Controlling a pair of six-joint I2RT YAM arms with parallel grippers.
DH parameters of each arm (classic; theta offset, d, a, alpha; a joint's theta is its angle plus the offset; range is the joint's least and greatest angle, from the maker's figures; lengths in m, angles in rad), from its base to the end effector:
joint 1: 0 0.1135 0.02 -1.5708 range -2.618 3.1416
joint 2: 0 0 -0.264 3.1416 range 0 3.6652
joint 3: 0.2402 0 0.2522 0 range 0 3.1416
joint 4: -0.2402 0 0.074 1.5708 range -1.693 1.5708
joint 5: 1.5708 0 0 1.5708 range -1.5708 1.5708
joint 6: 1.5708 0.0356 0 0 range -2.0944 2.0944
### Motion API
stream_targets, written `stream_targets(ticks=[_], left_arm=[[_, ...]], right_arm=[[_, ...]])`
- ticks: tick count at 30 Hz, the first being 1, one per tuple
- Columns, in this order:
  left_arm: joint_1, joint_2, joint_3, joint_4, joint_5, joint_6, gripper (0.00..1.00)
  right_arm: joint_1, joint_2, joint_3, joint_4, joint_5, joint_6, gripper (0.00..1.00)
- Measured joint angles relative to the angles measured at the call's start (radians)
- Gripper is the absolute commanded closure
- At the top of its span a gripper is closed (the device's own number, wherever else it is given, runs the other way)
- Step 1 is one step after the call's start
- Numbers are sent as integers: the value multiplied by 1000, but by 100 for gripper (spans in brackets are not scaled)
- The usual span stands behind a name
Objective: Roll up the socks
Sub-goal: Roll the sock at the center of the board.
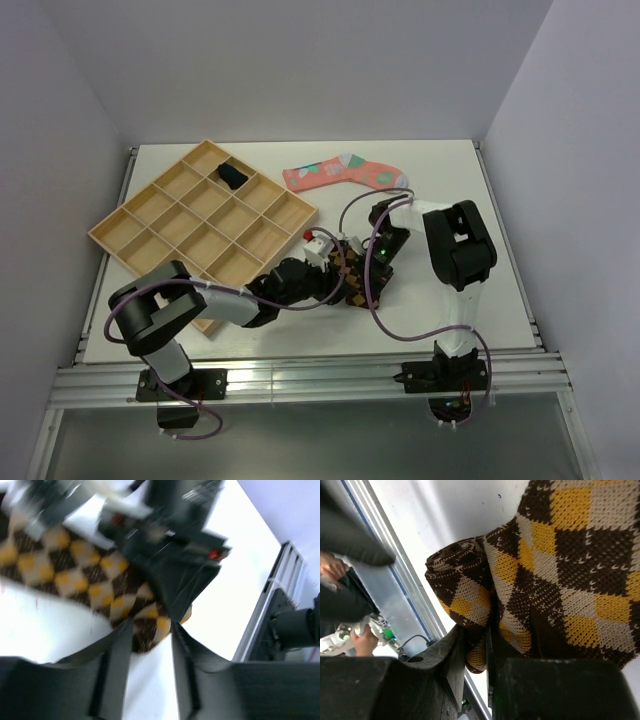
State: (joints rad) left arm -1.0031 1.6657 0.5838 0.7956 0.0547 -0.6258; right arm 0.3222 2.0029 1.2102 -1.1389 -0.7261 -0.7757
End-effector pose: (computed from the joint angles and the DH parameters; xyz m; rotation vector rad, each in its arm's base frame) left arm 0.1694 -0.2693 0.1573 0.4214 1.9859 -1.1424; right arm 0.2863 0.1205 0.1267 1.2690 -2.4389 -1.1277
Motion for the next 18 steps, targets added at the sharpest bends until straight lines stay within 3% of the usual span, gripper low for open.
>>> stream_targets(ticks=[9, 18], left_arm=[[-2, 98, 202, -112, 118, 244, 52], [22, 178, 225, -151, 197, 286, 52]], right_arm=[[-5, 11, 7, -5, 18, 43, 89], [-13, 16, 7, -7, 18, 54, 89]])
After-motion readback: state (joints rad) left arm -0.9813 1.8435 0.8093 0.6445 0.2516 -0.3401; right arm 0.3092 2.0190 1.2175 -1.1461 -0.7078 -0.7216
